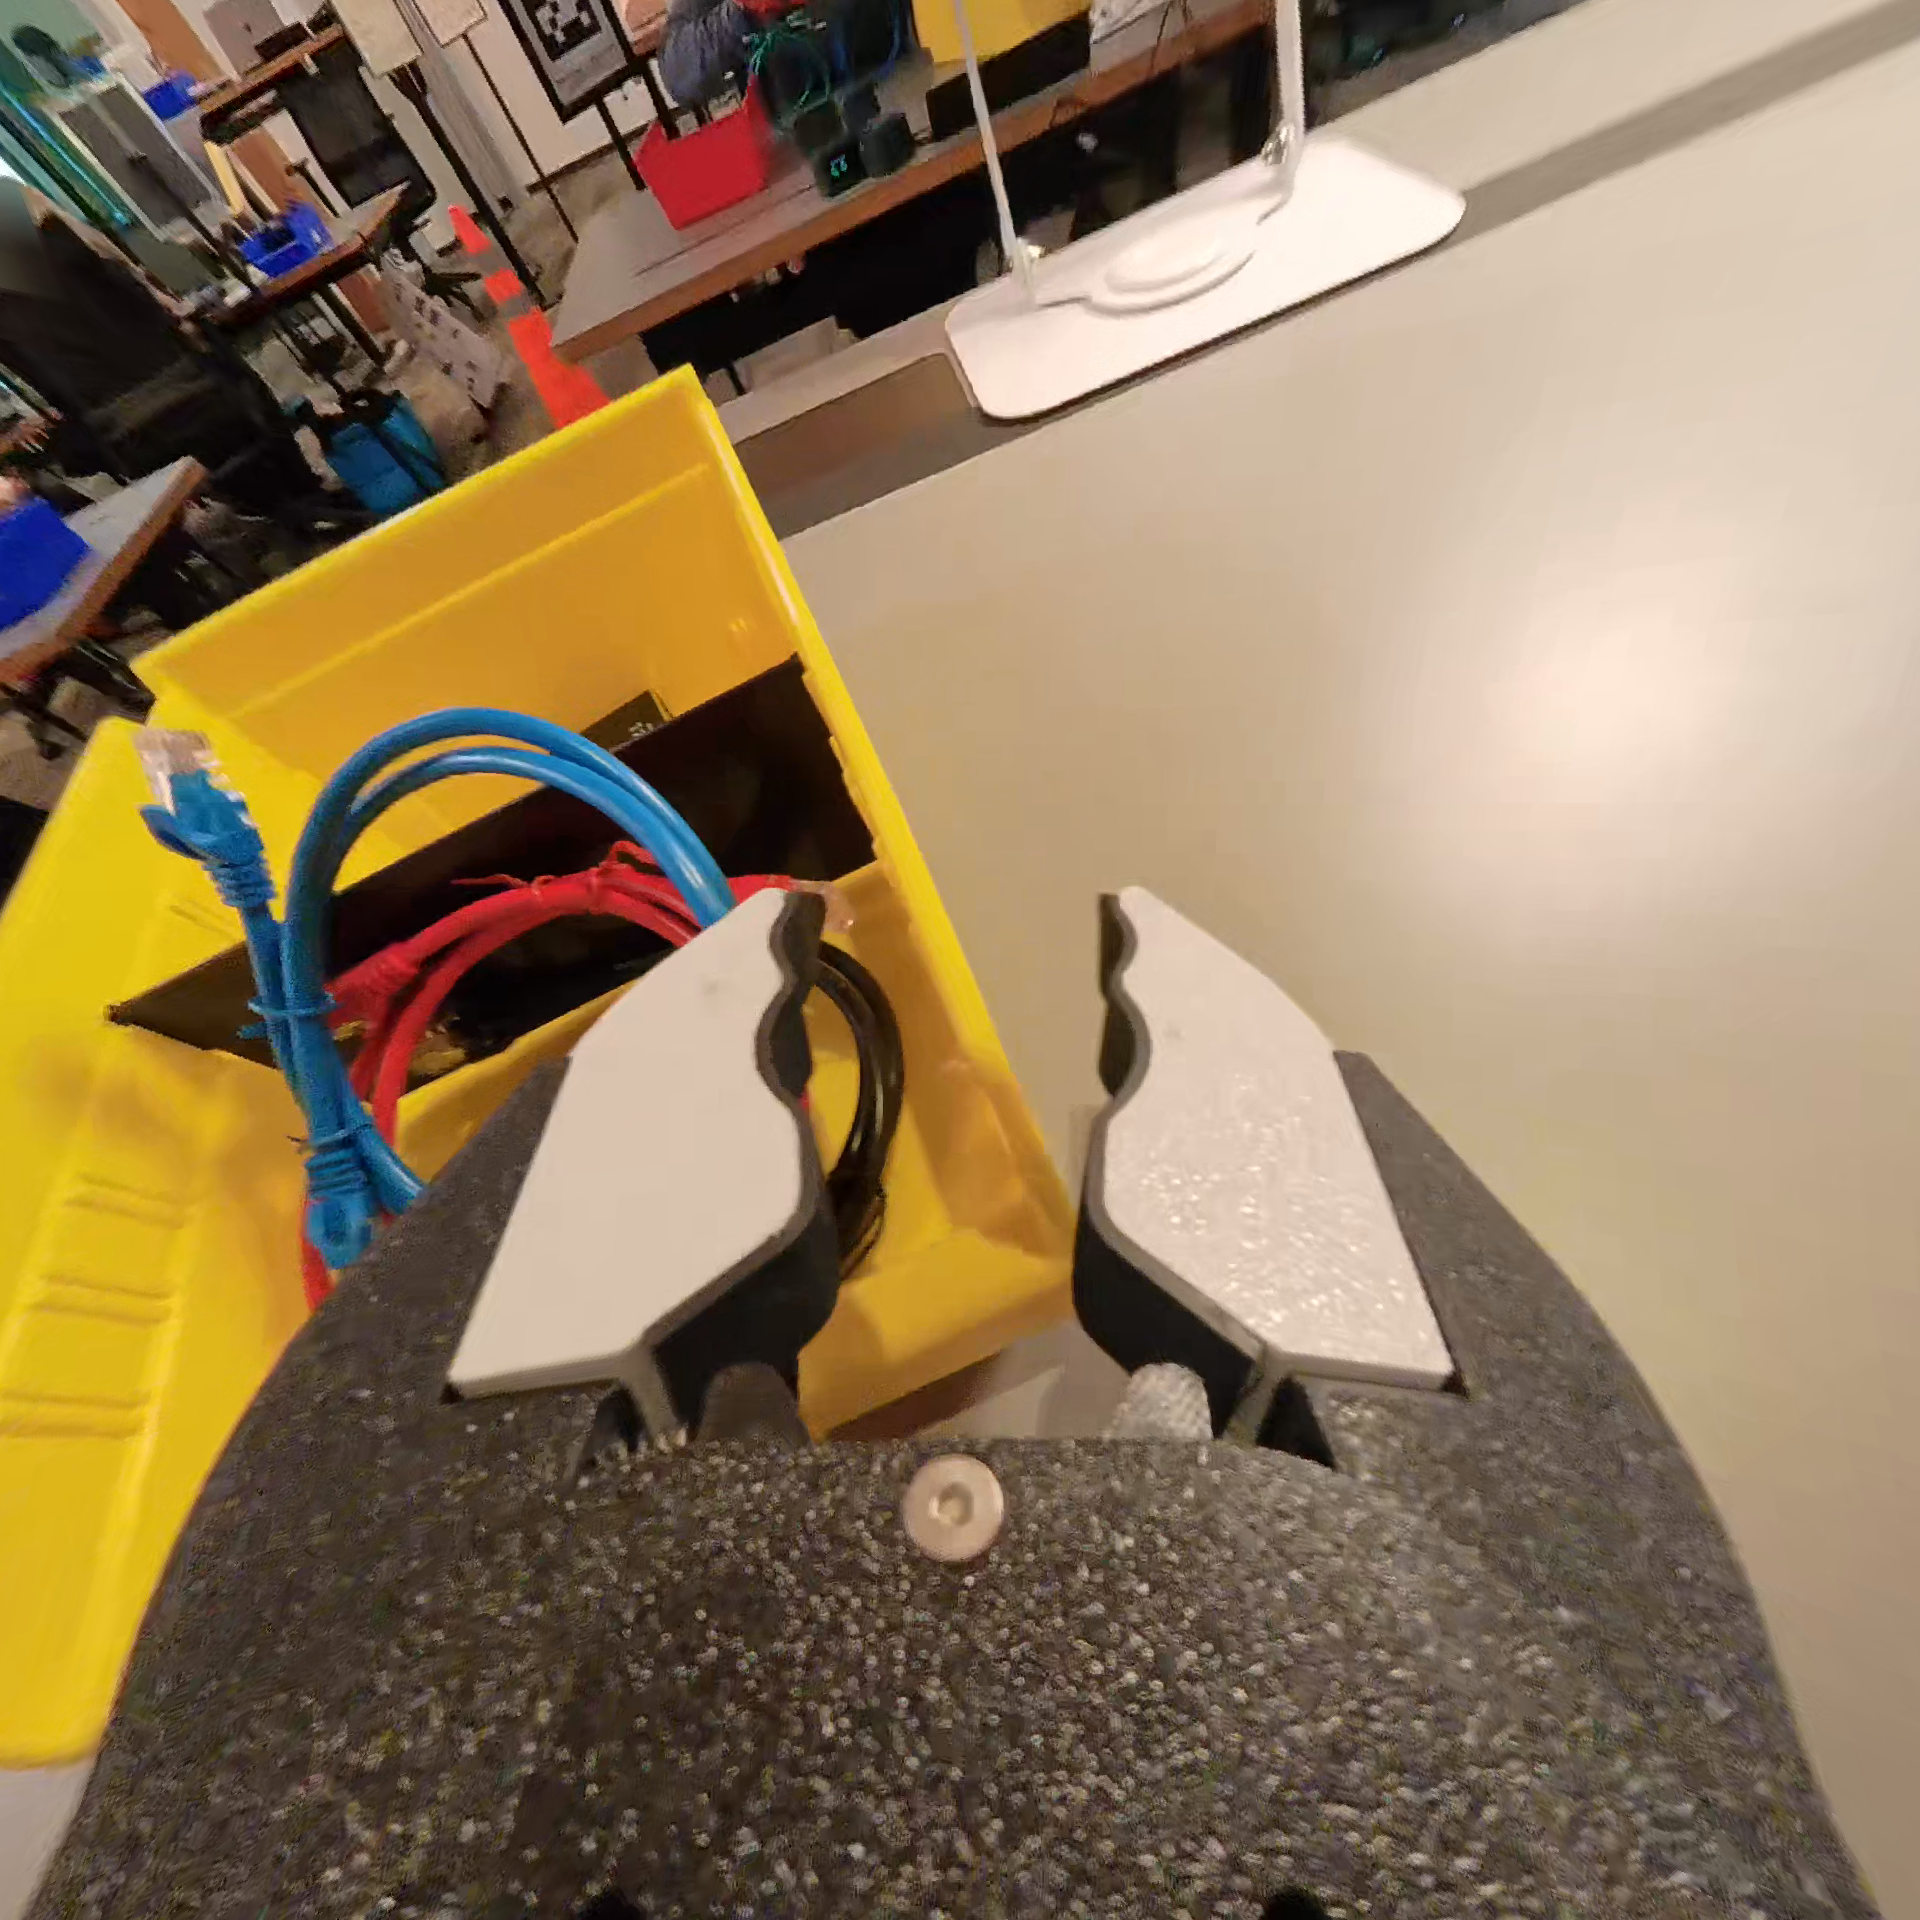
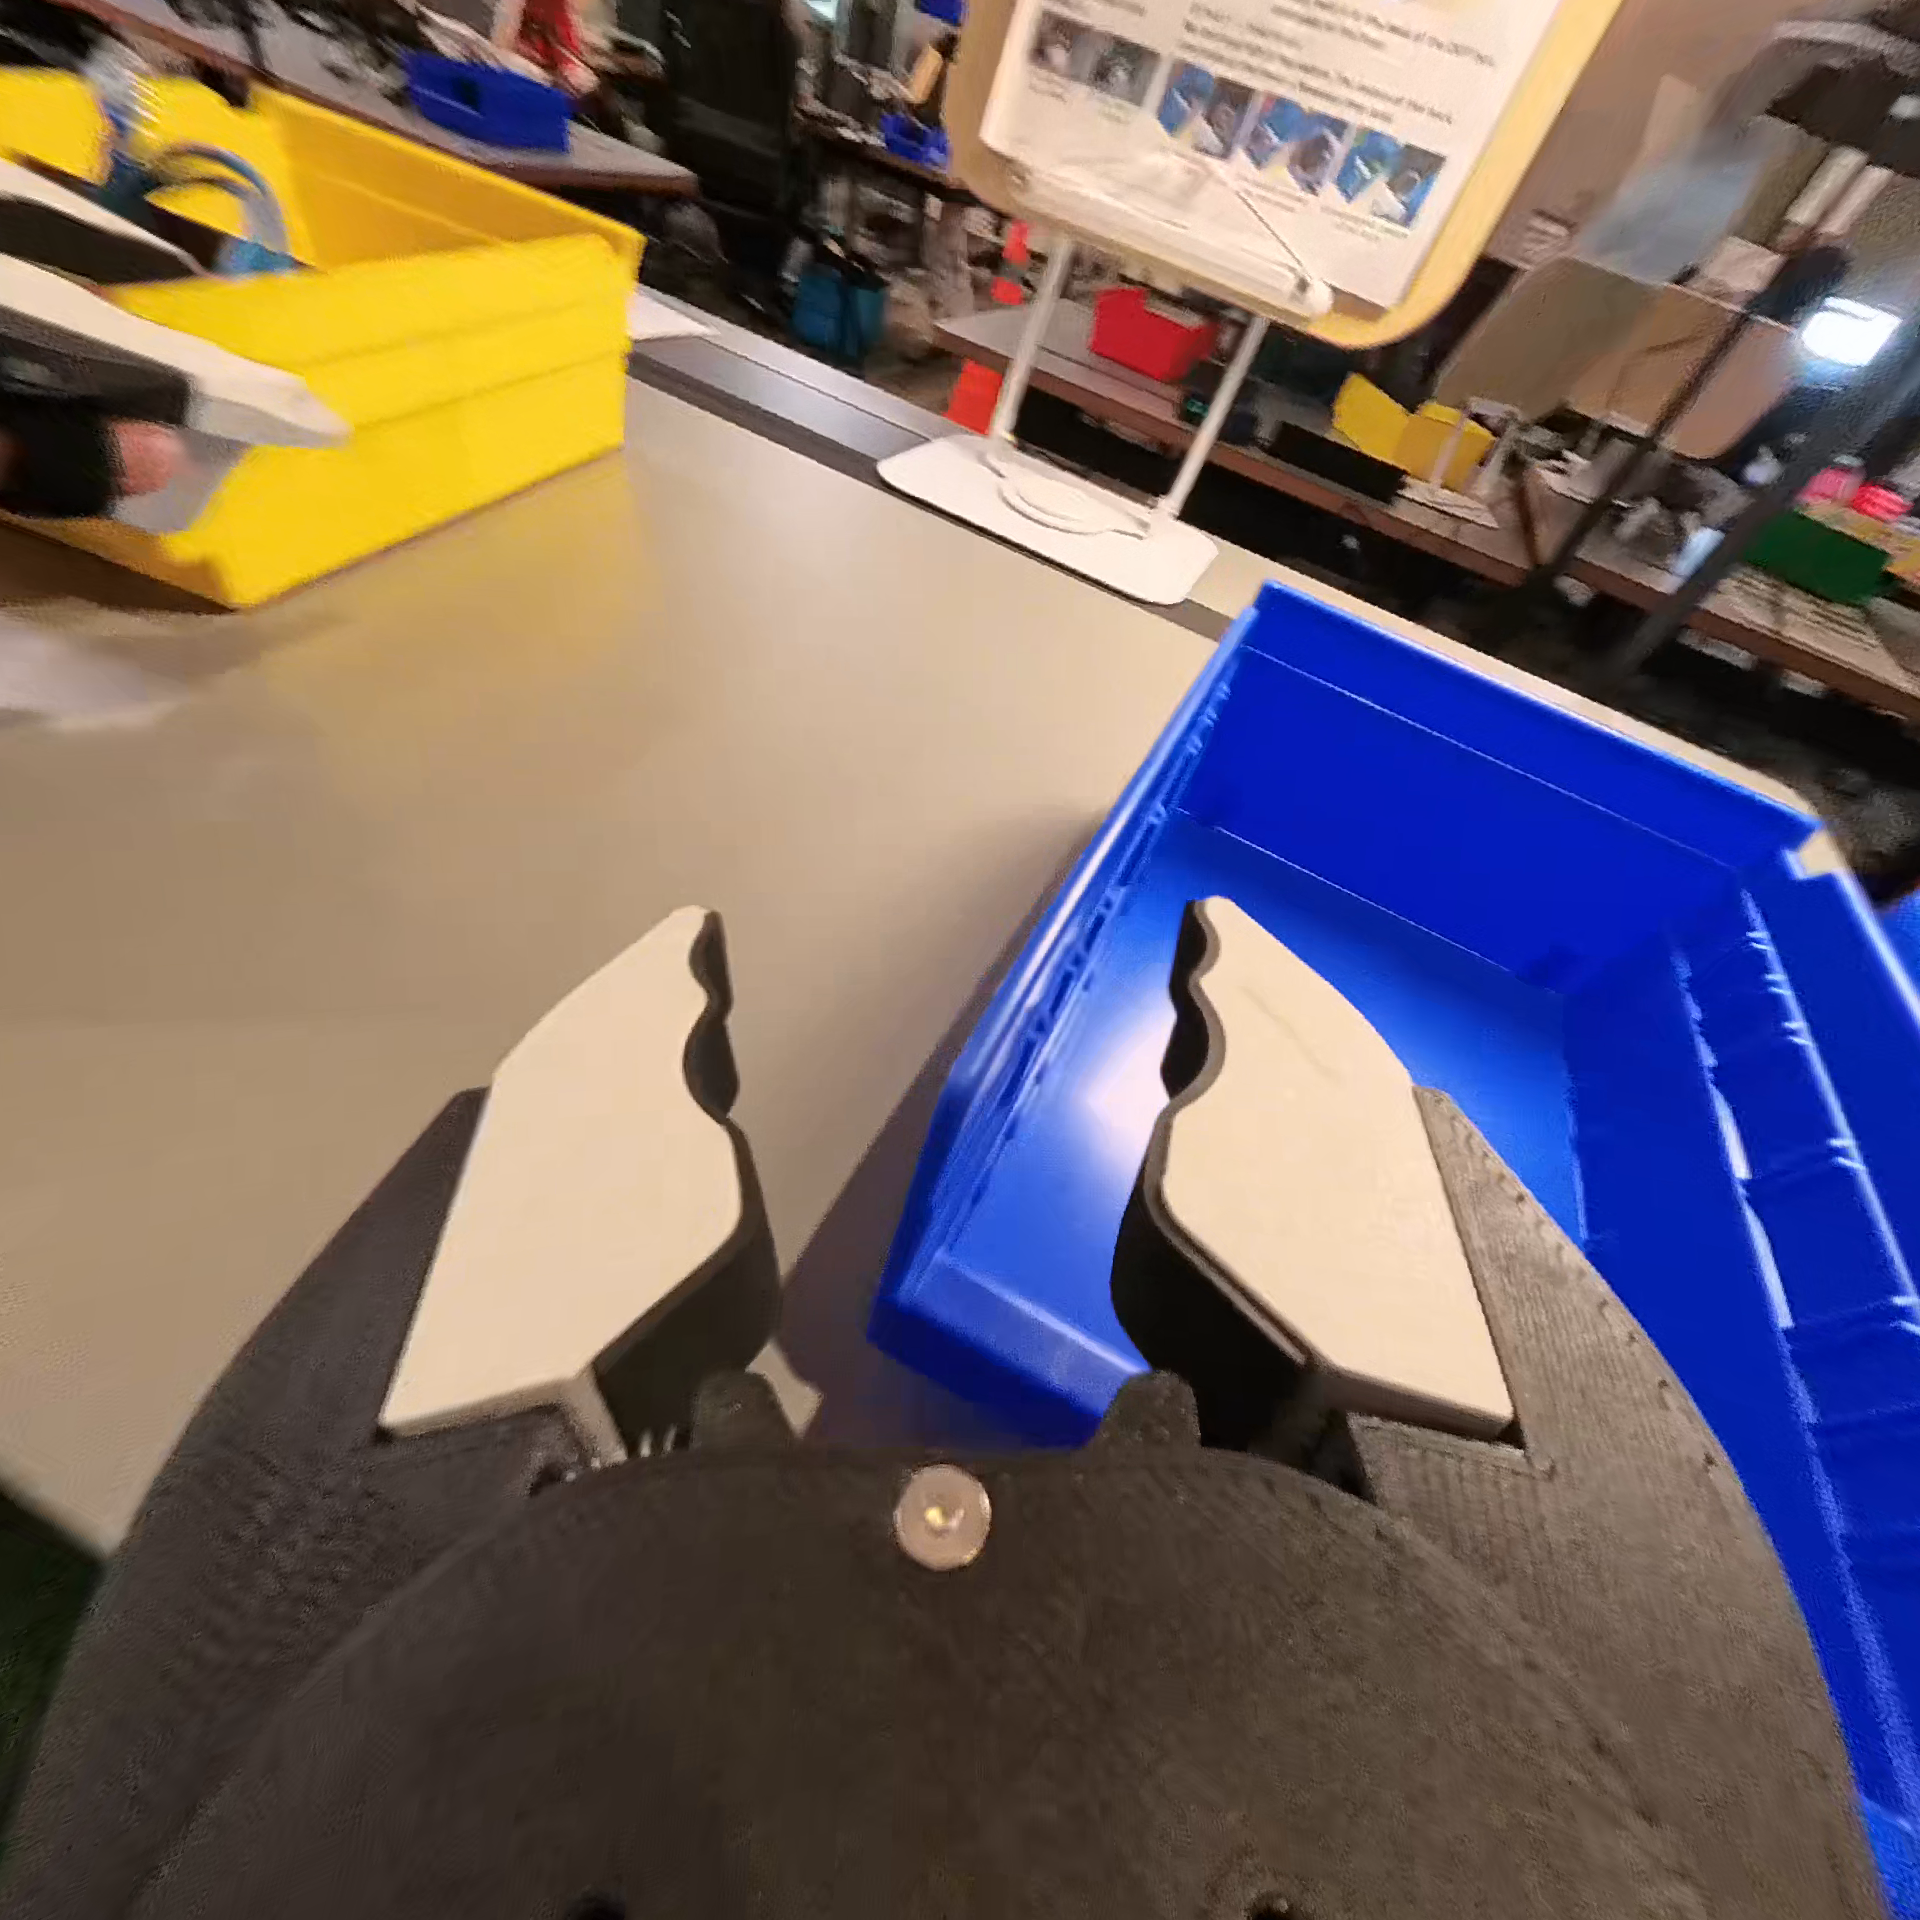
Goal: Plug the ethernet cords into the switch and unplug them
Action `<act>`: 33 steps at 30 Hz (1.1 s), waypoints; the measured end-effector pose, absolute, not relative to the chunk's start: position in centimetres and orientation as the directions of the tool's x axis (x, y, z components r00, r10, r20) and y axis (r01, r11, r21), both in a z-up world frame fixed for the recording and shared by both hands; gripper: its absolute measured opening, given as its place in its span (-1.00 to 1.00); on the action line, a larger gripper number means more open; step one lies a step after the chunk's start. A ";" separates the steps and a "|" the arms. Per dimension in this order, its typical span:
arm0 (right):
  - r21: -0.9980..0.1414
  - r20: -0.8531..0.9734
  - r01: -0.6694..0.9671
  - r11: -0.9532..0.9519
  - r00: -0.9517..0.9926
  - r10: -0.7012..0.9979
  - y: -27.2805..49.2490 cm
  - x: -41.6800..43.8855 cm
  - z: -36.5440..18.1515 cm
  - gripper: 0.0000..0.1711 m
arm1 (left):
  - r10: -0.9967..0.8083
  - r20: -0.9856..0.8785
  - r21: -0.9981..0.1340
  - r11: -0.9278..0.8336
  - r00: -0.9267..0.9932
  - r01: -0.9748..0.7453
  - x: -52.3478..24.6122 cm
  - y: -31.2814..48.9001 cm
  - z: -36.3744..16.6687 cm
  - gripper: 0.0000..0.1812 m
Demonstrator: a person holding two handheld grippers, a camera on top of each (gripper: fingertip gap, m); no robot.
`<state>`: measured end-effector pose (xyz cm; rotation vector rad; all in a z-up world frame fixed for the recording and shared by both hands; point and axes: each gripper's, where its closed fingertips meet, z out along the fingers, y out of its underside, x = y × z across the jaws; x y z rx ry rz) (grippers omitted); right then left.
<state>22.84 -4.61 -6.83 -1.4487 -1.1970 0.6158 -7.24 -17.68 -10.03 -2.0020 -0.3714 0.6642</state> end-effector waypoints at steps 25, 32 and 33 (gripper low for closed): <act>-0.871 0.446 0.474 0.129 0.652 0.614 7.0 31.0 -8.0 -0.94 | 0.551 -0.435 -0.851 -0.511 0.712 -0.125 -6.6 -28.5 -9.4 -0.89; -0.866 0.459 0.491 0.099 0.700 0.547 9.6 33.0 -8.0 -0.95 | 0.613 -0.413 -0.856 -0.513 0.674 -0.058 -10.1 -32.2 -9.0 -0.90; -0.865 0.462 0.493 0.098 0.702 0.542 9.9 33.3 -8.0 -0.95 | 0.615 -0.408 -0.855 -0.517 0.675 -0.047 -10.9 -32.7 -9.1 -0.91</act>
